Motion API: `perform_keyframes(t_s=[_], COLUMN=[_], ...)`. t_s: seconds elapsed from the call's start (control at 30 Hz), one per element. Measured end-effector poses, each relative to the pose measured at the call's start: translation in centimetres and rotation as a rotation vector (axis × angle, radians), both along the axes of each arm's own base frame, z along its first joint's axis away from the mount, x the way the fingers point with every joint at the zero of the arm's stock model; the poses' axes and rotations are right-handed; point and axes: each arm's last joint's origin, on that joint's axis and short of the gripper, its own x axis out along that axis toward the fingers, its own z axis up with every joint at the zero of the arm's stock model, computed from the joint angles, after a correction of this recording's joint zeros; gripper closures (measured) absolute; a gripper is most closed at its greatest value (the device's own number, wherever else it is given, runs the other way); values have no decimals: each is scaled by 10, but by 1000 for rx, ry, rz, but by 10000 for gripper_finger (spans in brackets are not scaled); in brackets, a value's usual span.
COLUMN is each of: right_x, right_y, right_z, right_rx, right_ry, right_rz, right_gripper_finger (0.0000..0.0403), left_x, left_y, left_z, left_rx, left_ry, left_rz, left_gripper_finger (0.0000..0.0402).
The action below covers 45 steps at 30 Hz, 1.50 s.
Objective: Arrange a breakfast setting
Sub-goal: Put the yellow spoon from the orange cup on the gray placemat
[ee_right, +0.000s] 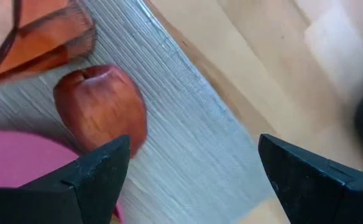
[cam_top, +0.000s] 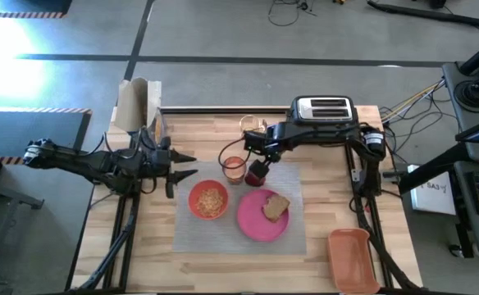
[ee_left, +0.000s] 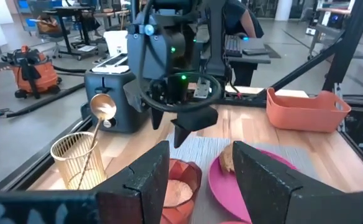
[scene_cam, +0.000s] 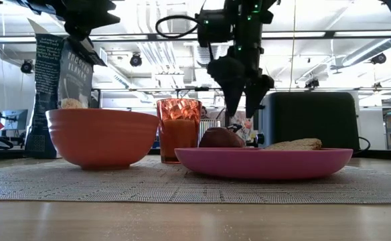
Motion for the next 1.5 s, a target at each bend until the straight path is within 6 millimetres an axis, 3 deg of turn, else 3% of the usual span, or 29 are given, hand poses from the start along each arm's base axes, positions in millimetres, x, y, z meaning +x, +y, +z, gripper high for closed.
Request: perform_keyframes(t_s=[0.33, 0.53, 0.77, 1.13, 1.27, 1.5], right_x=[-4, -8, -11, -4, -3, 6], right_y=[4, 5, 4, -8, -9, -18], right_z=[9, 10, 35, 87, 91, 90], right_rx=[25, 61, 47, -398, -427, -519], right_ry=[-14, 19, 53, 54, 64, 10], right_rz=[208, 161, 199, 335, 430, 452], right_gripper_finger=[60, 60, 60, 60, 60, 60], left_x=[18, 26, 23, 20, 20, 20], left_y=[-3, -4, -2, -2, -2, -2], left_z=[-1, -3, 0, 2, 2, -1], left_rx=[9, 32, 32, 29, 30, 36], left_ry=[-42, -45, -63, -75, -70, -39], left_rz=[-2, 17, 56, 58, 58, 58], left_gripper_finger=[242, 242, 242, 241, 241, 241])
